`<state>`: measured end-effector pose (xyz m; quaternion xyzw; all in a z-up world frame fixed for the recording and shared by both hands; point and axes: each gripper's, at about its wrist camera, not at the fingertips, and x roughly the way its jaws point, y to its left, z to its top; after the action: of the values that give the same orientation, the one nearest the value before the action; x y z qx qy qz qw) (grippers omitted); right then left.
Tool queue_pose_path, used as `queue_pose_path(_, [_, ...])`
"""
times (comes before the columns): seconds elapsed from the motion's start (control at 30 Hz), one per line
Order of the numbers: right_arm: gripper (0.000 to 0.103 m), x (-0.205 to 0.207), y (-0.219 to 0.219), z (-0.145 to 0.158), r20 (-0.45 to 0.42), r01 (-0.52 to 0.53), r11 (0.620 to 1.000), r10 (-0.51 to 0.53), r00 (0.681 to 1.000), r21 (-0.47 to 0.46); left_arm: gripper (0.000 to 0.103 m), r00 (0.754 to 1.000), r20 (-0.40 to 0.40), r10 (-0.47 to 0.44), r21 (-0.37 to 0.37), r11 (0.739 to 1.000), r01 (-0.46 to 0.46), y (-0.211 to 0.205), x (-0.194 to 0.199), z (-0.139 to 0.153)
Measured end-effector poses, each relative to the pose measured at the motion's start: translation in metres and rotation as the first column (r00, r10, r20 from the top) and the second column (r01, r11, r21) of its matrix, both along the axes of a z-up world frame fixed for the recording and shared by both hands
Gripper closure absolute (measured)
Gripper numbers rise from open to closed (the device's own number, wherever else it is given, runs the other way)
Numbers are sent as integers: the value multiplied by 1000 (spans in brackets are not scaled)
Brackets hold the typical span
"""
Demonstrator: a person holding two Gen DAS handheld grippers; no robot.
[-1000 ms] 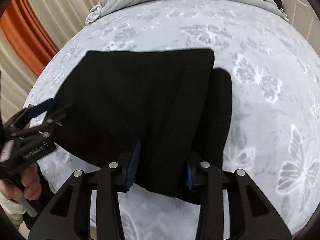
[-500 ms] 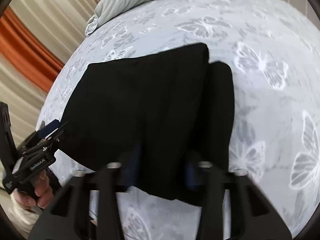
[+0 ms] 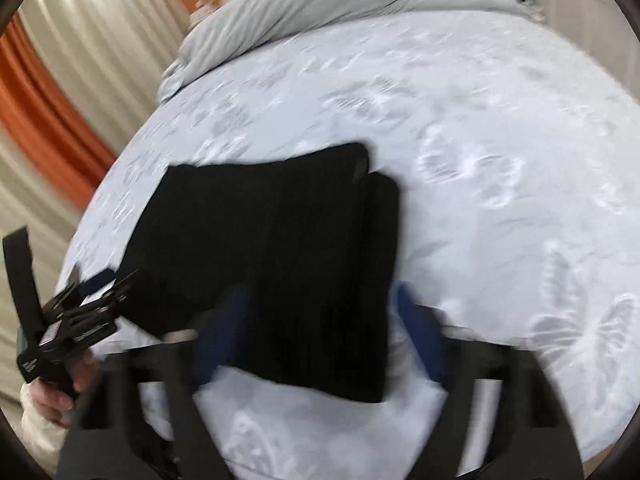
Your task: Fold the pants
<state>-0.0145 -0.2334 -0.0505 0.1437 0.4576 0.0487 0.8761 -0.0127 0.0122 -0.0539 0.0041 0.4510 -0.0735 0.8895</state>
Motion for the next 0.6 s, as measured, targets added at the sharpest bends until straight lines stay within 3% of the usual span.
queue_pose_path(0.2, [18,13,-21,-35,-155,48,983,-20,988,177,18,992,-120,50,-183,980,-72,38,16,-9])
queue_pose_path(0.3, [15,11,-16,-47,-200,29,972,18,980,231,18,973,-229,38,-317,942,-111,58,25,-23])
queue_pose_path(0.37, [15,12,-12,-55,-216,35,965,23,976,261,18,947,-321,-2,-400,907,-134,65,32,-41])
queue_pose_path(0.4, [21,11,-8,-56,-199,31,966,21,980,255,20,938,-347,-17,-430,891,-143,67,33,-48])
queue_pose_path(0.43, [43,10,-5,-54,-178,18,972,25,984,236,20,938,-347,-23,-442,886,-142,68,34,-50])
queue_pose_path(0.47, [59,9,-2,-50,-152,-8,971,45,987,238,36,945,-324,-38,-449,886,-119,66,34,-48])
queue_pose_path(0.57, [65,2,3,-21,-47,-52,969,65,997,242,68,960,-272,-62,-487,870,-82,67,29,-33])
queue_pose_path(0.6, [65,-5,4,-6,4,-77,964,79,997,253,73,965,-252,-75,-506,860,-66,69,27,-26])
